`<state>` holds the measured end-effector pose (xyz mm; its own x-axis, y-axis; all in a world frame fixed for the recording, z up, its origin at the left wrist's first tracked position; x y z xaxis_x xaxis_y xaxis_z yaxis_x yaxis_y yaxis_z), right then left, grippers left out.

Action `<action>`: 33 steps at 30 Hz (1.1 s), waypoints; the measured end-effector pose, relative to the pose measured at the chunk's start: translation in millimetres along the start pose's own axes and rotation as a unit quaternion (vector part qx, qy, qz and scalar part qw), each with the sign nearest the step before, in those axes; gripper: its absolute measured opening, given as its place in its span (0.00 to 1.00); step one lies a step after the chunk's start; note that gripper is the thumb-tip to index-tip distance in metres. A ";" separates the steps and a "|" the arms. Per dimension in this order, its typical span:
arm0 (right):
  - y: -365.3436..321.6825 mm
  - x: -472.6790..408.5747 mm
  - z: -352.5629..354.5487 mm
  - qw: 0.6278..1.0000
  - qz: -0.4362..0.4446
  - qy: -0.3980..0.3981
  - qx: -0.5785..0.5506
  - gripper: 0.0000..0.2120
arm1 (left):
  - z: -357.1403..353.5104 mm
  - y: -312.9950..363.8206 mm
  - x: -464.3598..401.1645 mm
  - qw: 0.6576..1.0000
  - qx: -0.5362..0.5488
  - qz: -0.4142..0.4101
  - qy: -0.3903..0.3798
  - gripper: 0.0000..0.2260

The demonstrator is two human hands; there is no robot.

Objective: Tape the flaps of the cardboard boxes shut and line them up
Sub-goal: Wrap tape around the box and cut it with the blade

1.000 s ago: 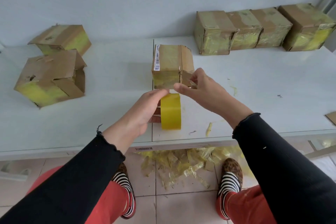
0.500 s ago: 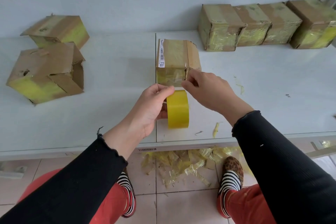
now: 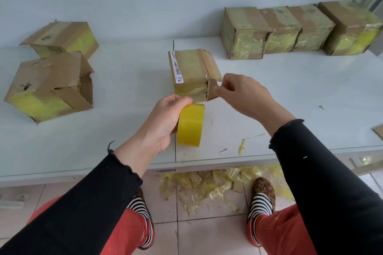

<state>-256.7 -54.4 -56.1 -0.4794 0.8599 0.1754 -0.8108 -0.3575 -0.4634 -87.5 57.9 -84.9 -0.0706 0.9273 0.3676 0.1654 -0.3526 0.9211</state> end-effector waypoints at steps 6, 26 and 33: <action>-17.8 4.3 -11.7 0.990 0.110 -0.049 -0.071 0.15 | 0.7 2.4 5.3 0.997 -0.058 0.036 -0.018 0.03; -14.5 50.4 11.9 0.939 0.200 -0.047 -0.277 0.12 | -33.7 25.8 17.7 0.964 -0.175 -0.146 -0.136 0.05; 13.1 45.0 18.0 0.926 0.115 -0.023 -0.360 0.10 | -57.8 16.6 6.4 0.924 -0.311 -0.164 -0.148 0.22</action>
<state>-295.0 -26.9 -38.7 -0.6382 0.7693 0.0286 -0.2592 -0.1798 -0.9489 -142.1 50.7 -59.9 0.2717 0.9583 0.0884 -0.4202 0.0355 0.9067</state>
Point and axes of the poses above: each hand's wrist, its own x-axis away from the middle knuckle, its own z-axis out of the back of the hand, y = z × x, the point moved 5 cm from there along -x, towards the middle knuckle, and after that the axes turned 14 degrees about -y, right-handed, at the moved point
